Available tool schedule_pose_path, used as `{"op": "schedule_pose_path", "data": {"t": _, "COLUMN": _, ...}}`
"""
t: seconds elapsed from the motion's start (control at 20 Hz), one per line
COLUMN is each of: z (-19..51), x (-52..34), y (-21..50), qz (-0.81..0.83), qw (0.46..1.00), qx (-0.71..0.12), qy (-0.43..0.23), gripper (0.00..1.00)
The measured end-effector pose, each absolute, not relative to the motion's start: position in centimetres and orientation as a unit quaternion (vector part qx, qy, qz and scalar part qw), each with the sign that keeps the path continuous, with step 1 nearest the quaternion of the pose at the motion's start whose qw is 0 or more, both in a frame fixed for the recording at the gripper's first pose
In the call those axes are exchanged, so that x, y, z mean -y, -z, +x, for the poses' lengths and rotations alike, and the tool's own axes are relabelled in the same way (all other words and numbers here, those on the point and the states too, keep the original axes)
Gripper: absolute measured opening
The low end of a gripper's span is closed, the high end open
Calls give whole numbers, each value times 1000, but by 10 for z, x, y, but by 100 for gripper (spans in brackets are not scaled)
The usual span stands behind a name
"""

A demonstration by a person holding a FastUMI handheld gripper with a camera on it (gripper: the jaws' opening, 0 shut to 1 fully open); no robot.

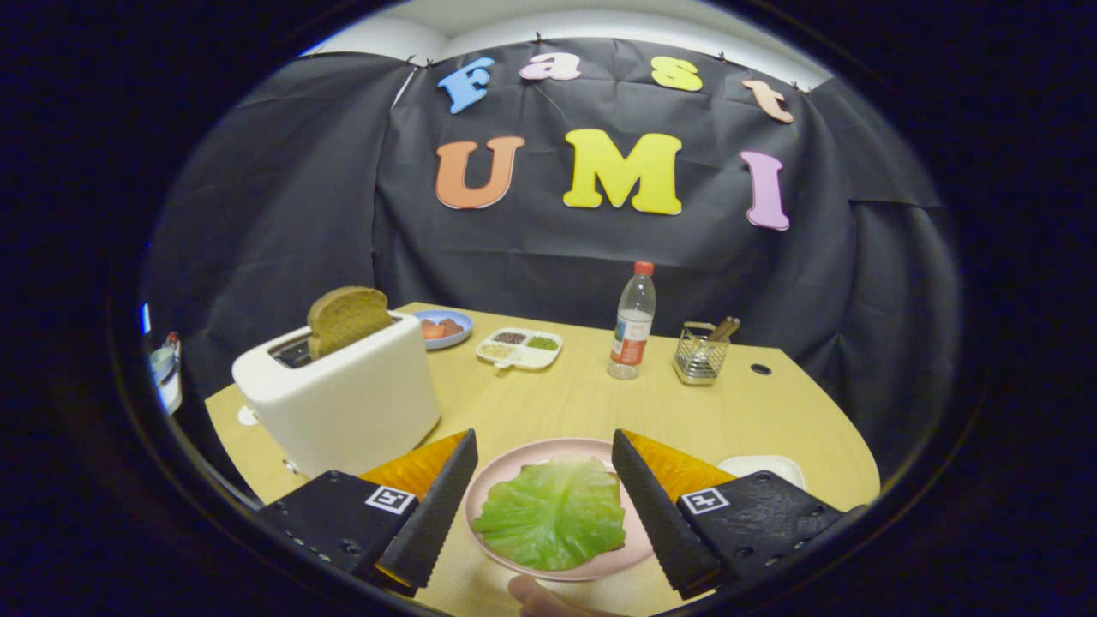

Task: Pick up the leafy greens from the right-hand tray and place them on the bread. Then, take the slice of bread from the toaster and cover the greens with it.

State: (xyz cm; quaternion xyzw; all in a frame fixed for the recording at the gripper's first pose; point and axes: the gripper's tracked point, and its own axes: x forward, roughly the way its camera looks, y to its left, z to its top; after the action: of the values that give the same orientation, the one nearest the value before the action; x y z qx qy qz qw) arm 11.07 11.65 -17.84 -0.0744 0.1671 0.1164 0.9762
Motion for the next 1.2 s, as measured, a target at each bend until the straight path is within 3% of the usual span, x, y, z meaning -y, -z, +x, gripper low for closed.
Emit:
{"op": "schedule_pose_path", "data": {"t": 0.6, "z": 98, "x": -262, "y": 112, "qz": -68, "qw": 976, "qx": -126, "qy": -168, "gripper": 96}}
{"op": "schedule_pose_path", "data": {"t": 1.0, "z": 144, "x": -317, "y": 148, "qz": -51, "qw": 976, "qx": -183, "qy": -102, "gripper": 96}}
{"op": "schedule_pose_path", "data": {"t": 1.2, "z": 159, "x": -325, "y": 168, "qz": -64, "qw": 972, "qx": -211, "qy": -79, "gripper": 80}}
